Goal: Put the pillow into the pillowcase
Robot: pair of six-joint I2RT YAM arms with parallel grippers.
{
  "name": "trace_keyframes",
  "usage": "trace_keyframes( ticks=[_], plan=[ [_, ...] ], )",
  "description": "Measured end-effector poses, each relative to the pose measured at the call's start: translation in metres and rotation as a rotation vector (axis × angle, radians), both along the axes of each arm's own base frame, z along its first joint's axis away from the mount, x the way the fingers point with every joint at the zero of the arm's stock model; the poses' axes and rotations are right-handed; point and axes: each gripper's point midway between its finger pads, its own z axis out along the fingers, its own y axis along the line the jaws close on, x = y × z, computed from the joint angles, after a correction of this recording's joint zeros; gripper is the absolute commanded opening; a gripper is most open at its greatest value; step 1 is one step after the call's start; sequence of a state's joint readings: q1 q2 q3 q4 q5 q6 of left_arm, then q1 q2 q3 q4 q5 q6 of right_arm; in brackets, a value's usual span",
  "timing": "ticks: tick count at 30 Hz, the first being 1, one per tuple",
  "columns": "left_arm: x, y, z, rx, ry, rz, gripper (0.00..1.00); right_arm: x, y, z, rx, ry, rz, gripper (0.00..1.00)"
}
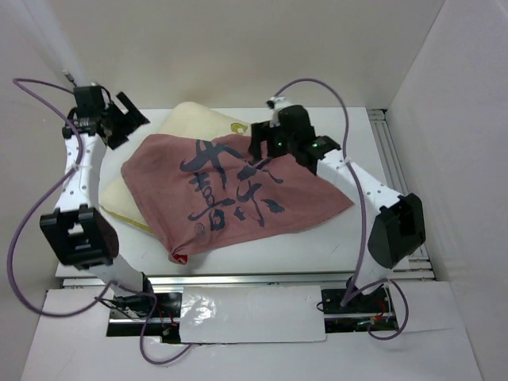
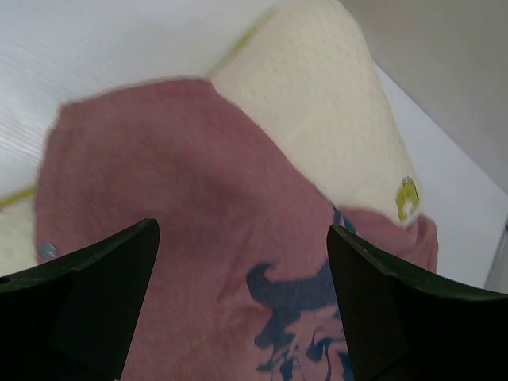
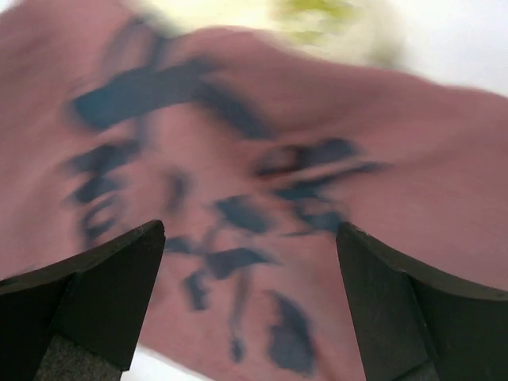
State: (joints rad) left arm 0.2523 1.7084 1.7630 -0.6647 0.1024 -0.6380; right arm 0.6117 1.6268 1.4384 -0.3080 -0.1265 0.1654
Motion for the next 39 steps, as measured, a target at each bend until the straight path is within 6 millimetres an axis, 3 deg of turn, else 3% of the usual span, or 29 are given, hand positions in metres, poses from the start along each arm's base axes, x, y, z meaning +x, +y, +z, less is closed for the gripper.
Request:
trace_keyframes(
  ticks=[2, 4, 7, 9, 14, 18, 19, 20, 22, 23, 24, 28, 30, 32, 36, 39],
  plan=[
    [-0.024, -0.034, -0.006, -0.008, -0.014, -0.072, 1.00, 0.037, -0.044, -0.008, -0.022, 0.023, -0.173, 0.97],
    [-0.050, -0.067, -0.014, -0.005, -0.020, -0.136, 1.00, 0.067, -0.071, -0.024, -0.059, 0.052, -0.284, 0.97],
    [-0.090, -0.119, -0.028, -0.007, -0.033, -0.271, 1.00, 0.103, -0.079, -0.058, -0.123, 0.089, -0.343, 0.97],
    [-0.109, -0.133, -0.031, -0.011, -0.056, -0.318, 1.00, 0.122, -0.078, -0.089, -0.166, 0.131, -0.348, 0.97],
    [-0.131, -0.123, -0.028, 0.015, -0.105, -0.280, 1.00, 0.149, -0.074, -0.165, -0.234, 0.241, -0.348, 0.96],
    [-0.129, -0.112, -0.023, 0.028, -0.123, -0.238, 1.00, 0.145, -0.076, -0.206, -0.277, 0.309, -0.349, 0.86],
    [-0.129, -0.108, -0.024, 0.028, -0.122, -0.224, 1.00, 0.146, -0.076, -0.206, -0.275, 0.308, -0.356, 0.79],
    [-0.128, -0.104, -0.026, 0.027, -0.118, -0.210, 1.00, 0.147, -0.077, -0.205, -0.273, 0.305, -0.363, 0.59],
    [-0.128, -0.097, -0.032, 0.028, -0.107, -0.182, 1.00, 0.150, -0.079, -0.205, -0.269, 0.297, -0.393, 0.38],
    [-0.129, -0.093, -0.036, 0.029, -0.096, -0.168, 1.00, 0.151, -0.082, -0.207, -0.268, 0.300, -0.418, 0.14],
    [-0.129, -0.089, -0.041, 0.030, -0.084, -0.155, 1.00, 0.151, -0.085, -0.209, -0.270, 0.300, -0.443, 0.02],
    [-0.132, -0.076, -0.063, 0.028, -0.026, -0.089, 1.00, 0.157, -0.105, -0.210, -0.227, 0.306, -0.595, 0.00],
    [-0.131, -0.068, -0.073, 0.026, 0.006, -0.043, 1.00, 0.158, -0.126, -0.210, -0.207, 0.321, -0.681, 0.00],
    [-0.130, -0.057, -0.086, 0.027, 0.051, 0.008, 1.00, 0.155, -0.161, -0.211, -0.192, 0.347, -0.775, 0.00],
    [-0.131, -0.038, -0.128, 0.012, 0.202, 0.107, 1.00, 0.134, -0.272, -0.208, -0.205, 0.407, -1.039, 0.00],
    [-0.133, -0.033, -0.157, -0.005, 0.302, 0.139, 1.00, 0.111, -0.340, -0.207, -0.235, 0.446, -1.204, 0.00]
  ],
)
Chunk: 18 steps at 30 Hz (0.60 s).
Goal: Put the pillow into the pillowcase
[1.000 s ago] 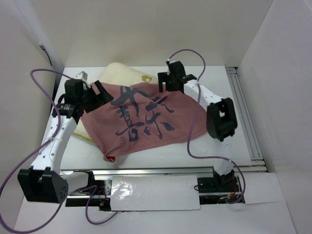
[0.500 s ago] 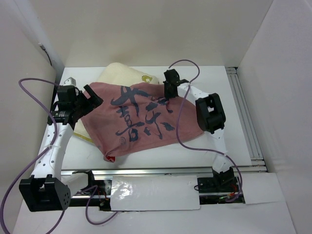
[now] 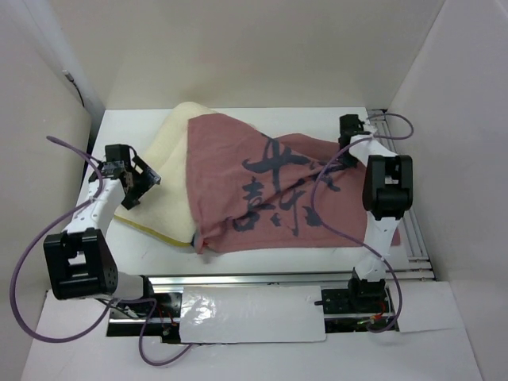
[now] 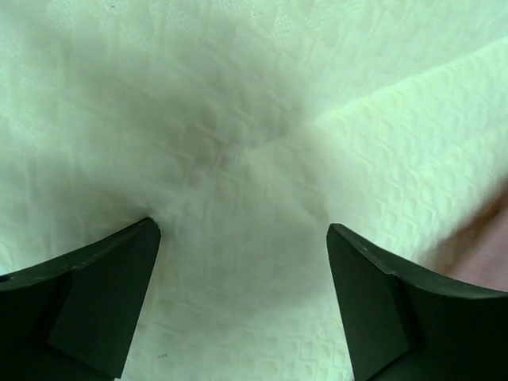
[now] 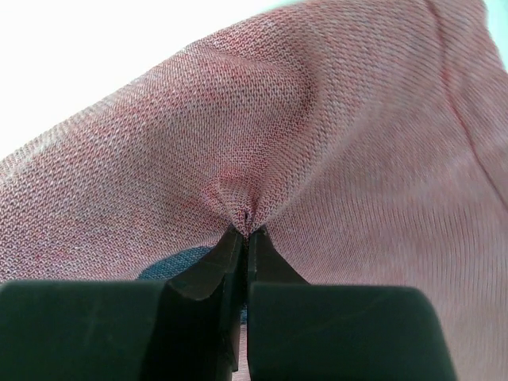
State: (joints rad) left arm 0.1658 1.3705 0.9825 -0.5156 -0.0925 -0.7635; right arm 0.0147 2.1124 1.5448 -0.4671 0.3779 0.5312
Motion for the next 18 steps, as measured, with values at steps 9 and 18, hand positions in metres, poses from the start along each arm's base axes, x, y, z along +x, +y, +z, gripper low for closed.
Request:
trace_keyframes(
  ticks=[9, 18],
  plan=[
    [0.008, 0.003, -0.014, 0.000, 0.055, 0.002, 0.95, -0.020, -0.053, 0.035, -0.195, 0.065, -0.142, 0.25],
    [0.013, 0.011, -0.024, 0.009, 0.125, 0.027, 0.00, -0.011, -0.022, 0.123, -0.332, -0.046, -0.083, 1.00]
  ],
)
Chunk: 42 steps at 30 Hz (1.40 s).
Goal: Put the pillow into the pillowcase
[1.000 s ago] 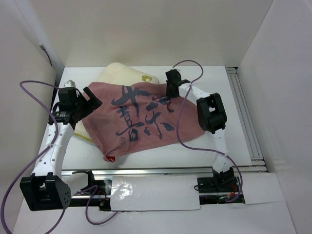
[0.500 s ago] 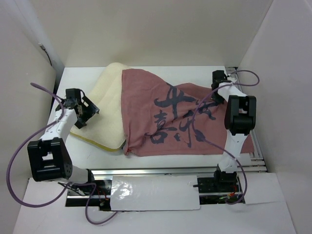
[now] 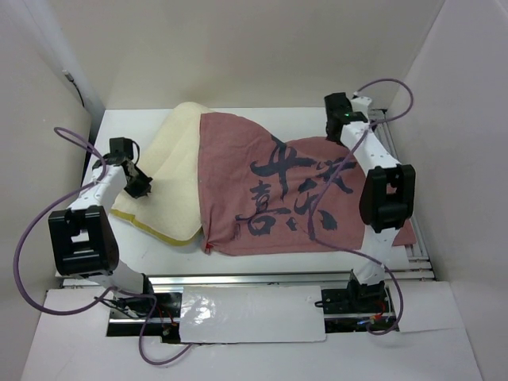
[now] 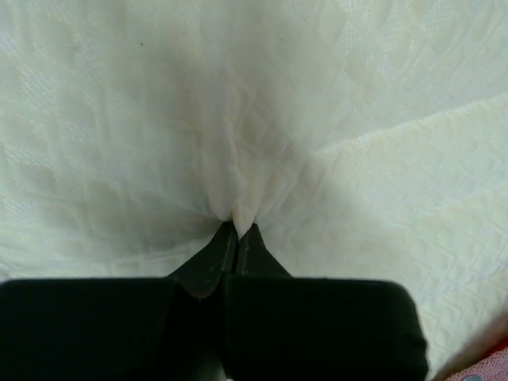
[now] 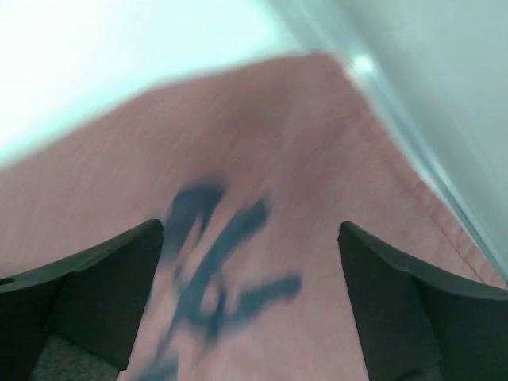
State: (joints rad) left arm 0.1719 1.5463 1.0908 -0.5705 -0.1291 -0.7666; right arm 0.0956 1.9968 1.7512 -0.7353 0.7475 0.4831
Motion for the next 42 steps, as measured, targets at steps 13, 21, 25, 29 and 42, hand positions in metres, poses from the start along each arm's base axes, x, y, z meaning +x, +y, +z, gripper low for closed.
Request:
trace_keyframes(
  ticks=[13, 21, 25, 29, 42],
  plan=[
    [-0.035, 0.102, 0.036, 0.152, 0.084, 0.417, 0.07, -0.099, 0.307, -0.069, 0.341, 0.196, 0.968, 0.97],
    [-0.030, 0.105, 0.091, 0.151, -0.032, 0.428, 1.00, -0.105, 0.314, -0.096, 0.347, 0.221, 0.951, 0.97],
    [-0.014, 0.081, 0.131, 0.145, -0.184, 0.306, 1.00, -0.113, 0.277, -0.125, 0.339, 0.280, 0.834, 0.97],
    [0.002, 0.039, 0.150, 0.149, -0.281, 0.136, 1.00, -0.115, 0.233, -0.132, 0.367, 0.258, 0.717, 0.97],
    [0.046, -0.069, 0.052, 0.090, -0.103, -0.306, 1.00, -0.126, 0.068, -0.135, 0.448, 0.140, 0.128, 0.96]
  ],
)
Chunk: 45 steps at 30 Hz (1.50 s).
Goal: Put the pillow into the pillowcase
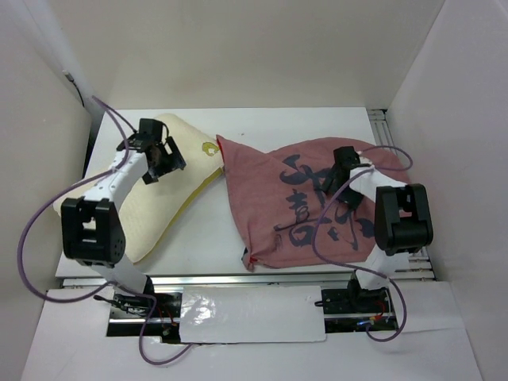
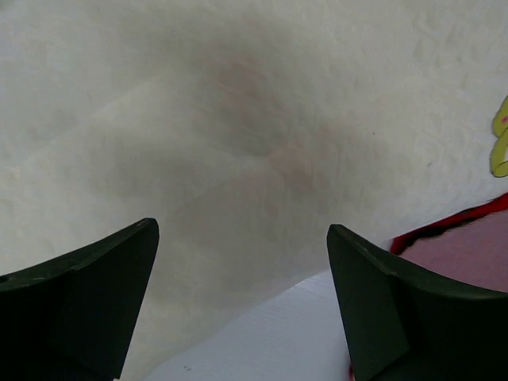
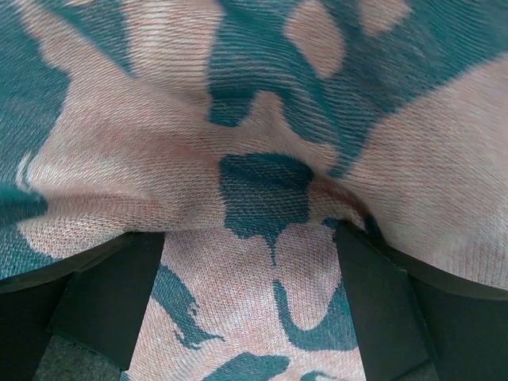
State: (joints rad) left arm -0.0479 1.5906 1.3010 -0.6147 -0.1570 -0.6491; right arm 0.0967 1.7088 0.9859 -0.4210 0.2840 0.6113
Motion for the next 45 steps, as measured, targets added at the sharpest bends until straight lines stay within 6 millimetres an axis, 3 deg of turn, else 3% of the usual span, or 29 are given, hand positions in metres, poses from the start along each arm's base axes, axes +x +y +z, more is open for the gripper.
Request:
trace_keyframes(
  ticks=[4, 7, 10, 14, 15, 16, 17, 18, 19, 22, 27, 32, 36, 40, 45],
  plan=[
    [0.012, -0.027, -0.030, 0.027, 0.070, -0.087, 1.00, -0.020, -0.022, 0.005, -0.024, 0.043, -0.065, 0.96],
    [0.026, -0.054, -0.036, 0.071, 0.068, -0.176, 1.00, -0.025, -0.014, 0.021, -0.059, 0.043, -0.004, 0.96],
    [0.039, -0.075, -0.033, 0.092, 0.038, -0.237, 1.00, -0.014, 0.025, 0.054, -0.089, -0.034, 0.164, 0.93],
    [0.048, -0.090, -0.031, 0.090, -0.006, -0.280, 0.99, -0.003, 0.109, 0.110, -0.071, -0.197, 0.459, 0.92],
    [0.050, -0.092, -0.034, 0.087, -0.011, -0.282, 0.93, -0.005, 0.131, 0.121, -0.056, -0.232, 0.534, 0.92],
    [0.049, -0.093, -0.041, 0.087, -0.003, -0.284, 0.64, -0.008, 0.149, 0.129, -0.041, -0.259, 0.597, 0.92],
    [0.049, -0.093, -0.044, 0.085, 0.001, -0.282, 0.64, -0.011, 0.166, 0.135, -0.026, -0.280, 0.658, 0.92],
    [0.049, -0.092, -0.051, 0.089, 0.011, -0.286, 0.01, -0.016, 0.181, 0.138, -0.016, -0.291, 0.719, 0.92],
    [0.049, -0.091, -0.058, 0.085, 0.020, -0.274, 0.00, -0.020, 0.192, 0.139, -0.006, -0.297, 0.767, 0.92],
    [0.048, -0.083, -0.071, 0.094, 0.029, -0.238, 0.00, -0.034, 0.222, 0.134, -0.010, -0.285, 0.895, 0.90],
    [0.038, -0.072, -0.061, 0.094, -0.043, -0.151, 0.00, -0.040, 0.280, 0.113, -0.041, -0.245, 1.051, 0.90],
    [-0.014, -0.033, -0.026, 0.069, -0.101, -0.044, 0.00, -0.052, 0.324, 0.077, -0.090, -0.184, 1.160, 0.84],
    [-0.045, -0.003, 0.016, 0.049, -0.212, 0.036, 0.00, -0.057, 0.329, 0.055, -0.100, -0.133, 1.195, 0.81],
    [-0.059, 0.000, 0.051, 0.026, -0.327, 0.049, 0.00, -0.060, 0.331, 0.050, -0.121, -0.123, 1.228, 0.80],
    [-0.066, 0.002, 0.053, 0.011, -0.344, 0.065, 0.00, -0.077, 0.339, 0.040, -0.144, -0.101, 1.279, 0.76]
  ],
)
